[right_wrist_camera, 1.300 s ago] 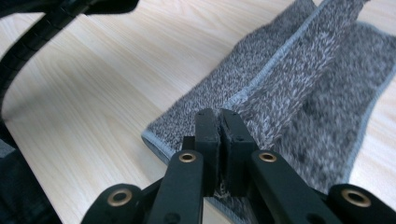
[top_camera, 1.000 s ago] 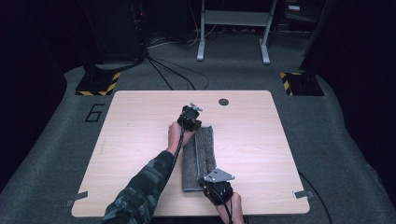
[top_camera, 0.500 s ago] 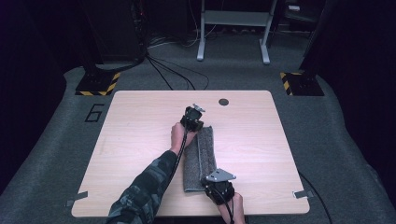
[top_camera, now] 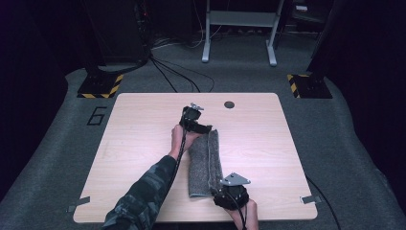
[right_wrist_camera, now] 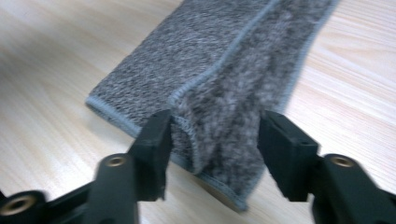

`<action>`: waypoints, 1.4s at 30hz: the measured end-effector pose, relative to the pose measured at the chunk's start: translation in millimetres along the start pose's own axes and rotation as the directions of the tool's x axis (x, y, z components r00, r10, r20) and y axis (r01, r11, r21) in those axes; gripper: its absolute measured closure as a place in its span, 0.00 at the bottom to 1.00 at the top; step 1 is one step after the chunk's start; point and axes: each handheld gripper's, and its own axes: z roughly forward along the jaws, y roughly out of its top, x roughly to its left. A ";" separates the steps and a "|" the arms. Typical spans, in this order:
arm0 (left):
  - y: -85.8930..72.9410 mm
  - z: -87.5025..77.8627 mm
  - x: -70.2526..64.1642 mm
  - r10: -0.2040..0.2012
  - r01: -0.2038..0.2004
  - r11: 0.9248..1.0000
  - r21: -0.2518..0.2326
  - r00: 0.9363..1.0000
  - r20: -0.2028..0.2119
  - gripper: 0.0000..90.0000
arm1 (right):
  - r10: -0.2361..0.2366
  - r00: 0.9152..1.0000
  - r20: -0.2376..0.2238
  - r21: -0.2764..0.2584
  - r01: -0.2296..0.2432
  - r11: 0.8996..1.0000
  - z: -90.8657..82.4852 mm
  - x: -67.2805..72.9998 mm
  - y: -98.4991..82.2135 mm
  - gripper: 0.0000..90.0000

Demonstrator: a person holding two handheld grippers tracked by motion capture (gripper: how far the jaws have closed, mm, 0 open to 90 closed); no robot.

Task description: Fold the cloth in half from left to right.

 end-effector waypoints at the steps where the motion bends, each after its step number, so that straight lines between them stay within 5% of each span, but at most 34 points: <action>1: -2.2 -3.4 2.2 -0.003 0.003 1.000 0.005 1.000 -0.006 0.20 | 0.018 1.000 0.000 -0.008 -0.018 1.000 -2.0 -1.7 0.6 0.43; 11: -39.3 -20.5 8.3 0.029 -0.025 0.996 0.090 0.999 -0.039 0.19 | -0.021 1.000 -0.020 -0.053 0.020 0.998 -1.8 2.1 23.8 0.33; 19: -59.1 -7.7 9.6 0.066 -0.053 0.987 0.153 0.995 -0.081 0.20 | -0.005 0.999 0.037 0.049 0.003 0.999 29.8 1.9 42.3 0.35; 37: -66.0 0.3 18.5 0.083 -0.067 0.985 0.161 0.992 -0.097 0.19 | 0.086 0.992 0.097 0.124 -0.098 0.987 22.4 -41.0 10.8 0.37; 42: -66.3 -4.9 17.6 0.073 -0.059 0.987 0.149 0.993 -0.091 0.18 | 0.095 0.991 0.098 0.135 -0.108 0.985 21.6 -43.5 2.2 0.37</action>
